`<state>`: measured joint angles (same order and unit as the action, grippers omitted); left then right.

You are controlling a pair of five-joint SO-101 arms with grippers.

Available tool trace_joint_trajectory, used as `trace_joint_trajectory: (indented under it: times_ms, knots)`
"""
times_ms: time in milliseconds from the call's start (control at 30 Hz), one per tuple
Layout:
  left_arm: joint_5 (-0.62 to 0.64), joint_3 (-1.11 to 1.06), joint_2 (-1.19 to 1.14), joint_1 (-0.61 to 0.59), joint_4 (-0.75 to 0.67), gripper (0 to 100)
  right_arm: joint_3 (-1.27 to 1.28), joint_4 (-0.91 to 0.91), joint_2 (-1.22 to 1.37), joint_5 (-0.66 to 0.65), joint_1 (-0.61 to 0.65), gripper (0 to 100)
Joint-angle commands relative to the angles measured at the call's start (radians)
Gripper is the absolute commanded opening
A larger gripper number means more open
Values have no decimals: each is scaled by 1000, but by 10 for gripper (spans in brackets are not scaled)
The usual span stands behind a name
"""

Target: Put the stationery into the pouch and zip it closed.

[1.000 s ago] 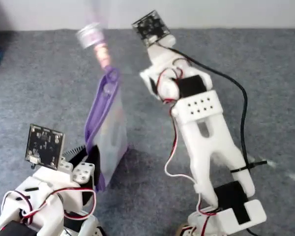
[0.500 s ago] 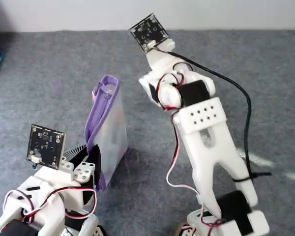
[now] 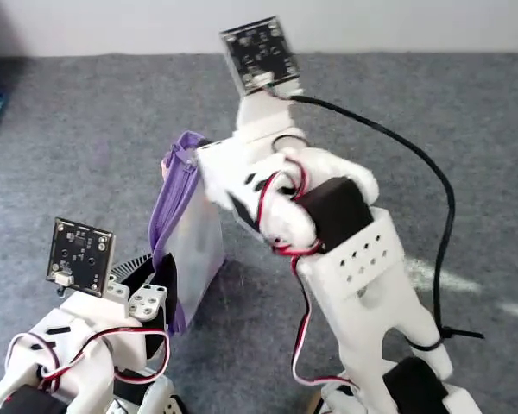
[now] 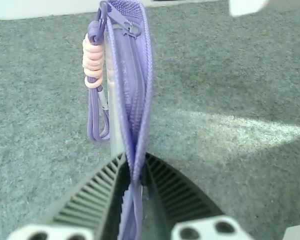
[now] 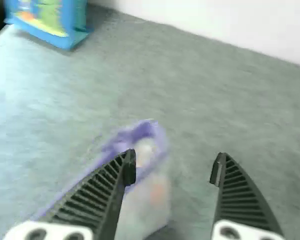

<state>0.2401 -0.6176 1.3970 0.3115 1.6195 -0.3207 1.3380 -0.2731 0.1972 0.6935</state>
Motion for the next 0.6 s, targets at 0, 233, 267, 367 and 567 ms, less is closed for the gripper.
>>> trace_joint_trajectory:
  times_ms: [0,233,267,367,567]
  knots:
    - [-3,8,0,8,-9,11,-80,8,10,15,45,251]
    - [-3,8,5,8,-9,11,-120,50,71,12,93,251]
    - [-3,8,5,8,-9,11,-120,61,90,12,91,251]
    - [-3,8,6,8,-8,11,-124,67,147,5,82,251]
    - [-12,10,6,8,-2,11,-124,5,240,-64,-44,125]
